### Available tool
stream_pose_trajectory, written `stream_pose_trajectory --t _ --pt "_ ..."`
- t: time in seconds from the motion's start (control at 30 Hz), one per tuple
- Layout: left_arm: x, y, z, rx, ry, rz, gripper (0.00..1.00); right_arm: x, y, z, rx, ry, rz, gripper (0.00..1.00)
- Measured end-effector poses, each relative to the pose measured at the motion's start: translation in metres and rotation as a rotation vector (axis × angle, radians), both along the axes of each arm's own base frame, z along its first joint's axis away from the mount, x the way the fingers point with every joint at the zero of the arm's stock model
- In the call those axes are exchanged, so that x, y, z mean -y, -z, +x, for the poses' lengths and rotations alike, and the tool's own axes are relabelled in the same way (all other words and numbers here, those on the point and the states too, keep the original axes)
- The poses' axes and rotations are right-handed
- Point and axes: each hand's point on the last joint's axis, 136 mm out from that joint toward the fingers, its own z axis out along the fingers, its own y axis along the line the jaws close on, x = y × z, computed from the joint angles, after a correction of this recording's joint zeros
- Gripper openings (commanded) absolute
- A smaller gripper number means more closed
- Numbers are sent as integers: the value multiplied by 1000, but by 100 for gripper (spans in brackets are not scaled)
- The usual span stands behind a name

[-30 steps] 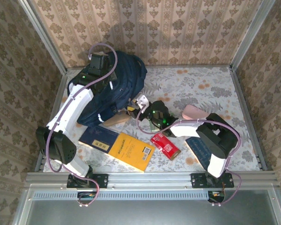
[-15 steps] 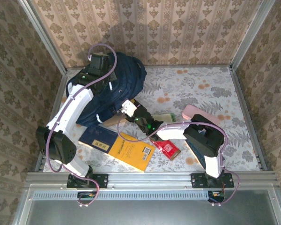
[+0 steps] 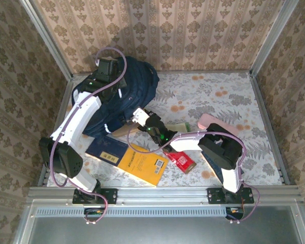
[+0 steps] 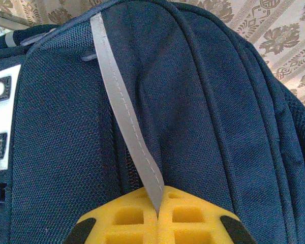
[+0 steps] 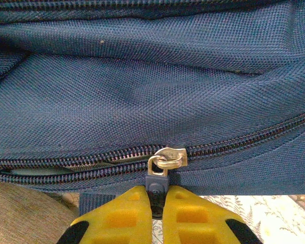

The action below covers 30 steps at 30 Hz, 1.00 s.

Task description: Pack the student bag

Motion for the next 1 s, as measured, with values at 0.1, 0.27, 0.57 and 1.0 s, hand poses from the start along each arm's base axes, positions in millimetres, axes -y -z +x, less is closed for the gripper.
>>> stream_pose_trajectory --t 0.1,0.27,0.57,1.0 --pt "0 0 0 0 0 0 0 1 -1 1 -8 -7 15 1" --pt "0 0 0 0 1 0 0 11 -8 -3 -34 -23 69 0" --pt "8 -2 -1 13 37 24 0 38 -26 9 -114 -60 202 1" --pt "32 3 3 31 234 151 0 56 -36 30 -334 -201 330 0"
